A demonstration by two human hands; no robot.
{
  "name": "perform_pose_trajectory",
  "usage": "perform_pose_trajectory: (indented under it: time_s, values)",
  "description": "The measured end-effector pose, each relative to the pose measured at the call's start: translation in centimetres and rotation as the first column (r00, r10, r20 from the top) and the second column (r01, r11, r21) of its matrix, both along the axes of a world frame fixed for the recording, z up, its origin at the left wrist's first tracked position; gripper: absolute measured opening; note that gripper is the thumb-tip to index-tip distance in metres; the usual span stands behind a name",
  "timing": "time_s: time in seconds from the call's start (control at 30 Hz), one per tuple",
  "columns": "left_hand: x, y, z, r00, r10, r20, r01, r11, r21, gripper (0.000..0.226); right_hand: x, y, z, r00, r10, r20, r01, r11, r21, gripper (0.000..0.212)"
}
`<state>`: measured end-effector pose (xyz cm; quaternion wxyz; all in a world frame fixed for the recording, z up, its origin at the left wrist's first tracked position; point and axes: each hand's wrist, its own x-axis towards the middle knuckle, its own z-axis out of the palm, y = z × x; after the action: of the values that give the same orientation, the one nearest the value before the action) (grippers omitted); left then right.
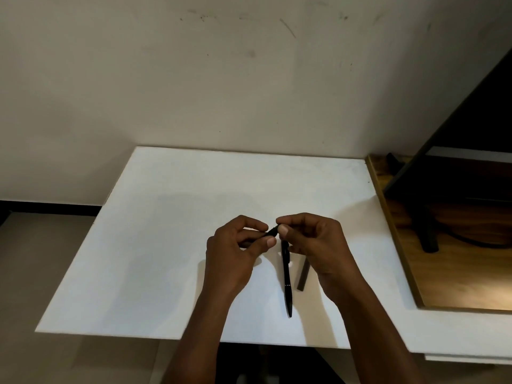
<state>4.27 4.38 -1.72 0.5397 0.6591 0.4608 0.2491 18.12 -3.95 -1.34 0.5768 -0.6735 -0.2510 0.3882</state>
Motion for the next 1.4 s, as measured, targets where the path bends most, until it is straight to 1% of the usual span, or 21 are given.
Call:
perform_pose_trajectory:
  time_s: [0.13, 0.17, 0.23, 0.3, 0.33, 0.37, 0.4, 0.43, 0.5, 0.53, 0.6, 0.67, 0.73, 0.8, 0.83, 0.93, 1.0, 1.07, 1.13, 1.23, 1.4]
  values:
    - [0.3, -0.1, 0.5, 0.988, 0.024, 0.15, -0.007, 0.994, -0.112, 0.021, -0.1, 0.2, 0.2, 0.964, 0.001, -0.266, 0.019, 0.997, 0.071, 0.03]
    - [0.4, -0.2, 0.5, 0.985, 0.017, 0.171, 0.004, 0.992, -0.126, 0.02, -0.2, 0.3, 0.1, 0.959, 0.024, -0.283, -0.003, 0.997, 0.077, 0.033]
    - [0.4, -0.2, 0.6, 0.984, -0.011, 0.18, 0.039, 0.988, -0.15, 0.018, -0.6, 0.5, 0.0, 0.967, 0.048, -0.249, -0.03, 0.997, 0.076, 0.03]
    - [0.4, -0.1, 0.5, 0.986, -0.011, 0.164, 0.039, 0.985, -0.165, 0.015, -0.8, 0.8, 0.2, 0.967, -0.032, -0.252, 0.06, 0.993, 0.103, 0.022]
    - [0.3, -0.1, 0.5, 0.986, 0.026, 0.165, 0.003, 0.985, -0.175, 0.019, -0.6, 0.9, 0.4, 0.943, -0.091, -0.32, 0.143, 0.979, 0.143, 0.019]
    - [0.3, 0.0, 0.4, 0.978, 0.104, 0.183, -0.064, 0.975, -0.212, 0.028, -0.3, 0.9, 0.6, 0.896, -0.132, -0.424, 0.232, 0.953, 0.194, 0.019]
    - [0.2, 0.2, 0.4, 0.954, 0.207, 0.218, -0.136, 0.945, -0.299, 0.04, 0.2, 0.9, 0.9, 0.834, -0.137, -0.535, 0.312, 0.916, 0.252, 0.019]
    - [0.1, 0.5, 0.4, 0.915, 0.309, 0.261, -0.179, 0.888, -0.424, 0.05, 0.6, 0.8, 1.1, 0.768, -0.116, -0.63, 0.379, 0.875, 0.301, 0.02]
    - [-0.2, 0.7, 0.4, 0.83, 0.451, 0.33, -0.151, 0.749, -0.645, 0.064, 1.2, 0.5, 1.2, 0.659, -0.082, -0.748, 0.475, 0.816, 0.33, 0.022]
    - [-0.3, 0.8, 0.4, 0.805, 0.481, 0.346, -0.11, 0.696, -0.71, 0.067, 1.3, 0.4, 1.2, 0.623, -0.079, -0.778, 0.504, 0.801, 0.322, 0.024]
    - [-0.1, 0.6, 0.2, 0.782, 0.502, 0.368, -0.037, 0.628, -0.778, 0.07, 1.4, 0.1, 1.2, 0.576, -0.062, -0.815, 0.529, 0.788, 0.314, 0.032]
    - [0.3, 0.4, 0.2, 0.767, 0.506, 0.395, 0.025, 0.591, -0.806, 0.071, 1.4, -0.1, 1.3, 0.544, -0.006, -0.839, 0.528, 0.78, 0.336, 0.045]
    - [0.7, 0.1, 0.2, 0.751, 0.501, 0.429, 0.096, 0.561, -0.822, 0.071, 1.5, -0.3, 1.4, 0.522, 0.031, -0.852, 0.537, 0.764, 0.357, 0.05]
    - [0.9, 0.0, 0.2, 0.769, 0.45, 0.454, 0.154, 0.559, -0.815, 0.069, 1.5, -0.5, 1.3, 0.504, 0.045, -0.863, 0.56, 0.743, 0.366, 0.049]
    - [0.8, -0.1, 0.2, 0.803, 0.386, 0.454, 0.173, 0.578, -0.797, 0.066, 1.6, -0.6, 1.4, 0.494, 0.048, -0.868, 0.576, 0.731, 0.368, 0.048]
    - [0.8, -0.2, 0.2, 0.925, 0.093, 0.367, 0.2, 0.703, -0.683, 0.041, 2.1, -0.9, 1.5, 0.48, 0.046, -0.876, 0.623, 0.685, 0.377, 0.047]
    - [0.4, -0.4, 0.2, 0.944, -0.08, 0.322, 0.267, 0.757, -0.596, 0.03, 2.5, -1.1, 1.6, 0.481, 0.042, -0.876, 0.644, 0.661, 0.385, 0.043]
    - [0.1, -0.6, 0.5, 0.93, -0.182, 0.32, 0.34, 0.757, -0.558, 0.031, 2.6, -1.2, 1.8, 0.493, 0.039, -0.869, 0.654, 0.643, 0.399, 0.034]
    - [0.0, -0.6, 0.6, 0.917, -0.216, 0.336, 0.377, 0.748, -0.546, 0.034, 2.5, -1.1, 2.0, 0.503, 0.042, -0.863, 0.659, 0.628, 0.414, 0.029]
    - [0.0, -0.7, 0.7, 0.909, -0.232, 0.347, 0.396, 0.743, -0.54, 0.037, 2.4, -1.0, 1.9, 0.491, 0.059, -0.869, 0.668, 0.615, 0.419, 0.03]
    - [-0.2, -0.7, 0.9, 0.911, -0.203, 0.359, 0.382, 0.745, -0.547, 0.038, 2.6, -1.1, 2.1, 0.501, 0.072, -0.863, 0.663, 0.609, 0.436, 0.03]
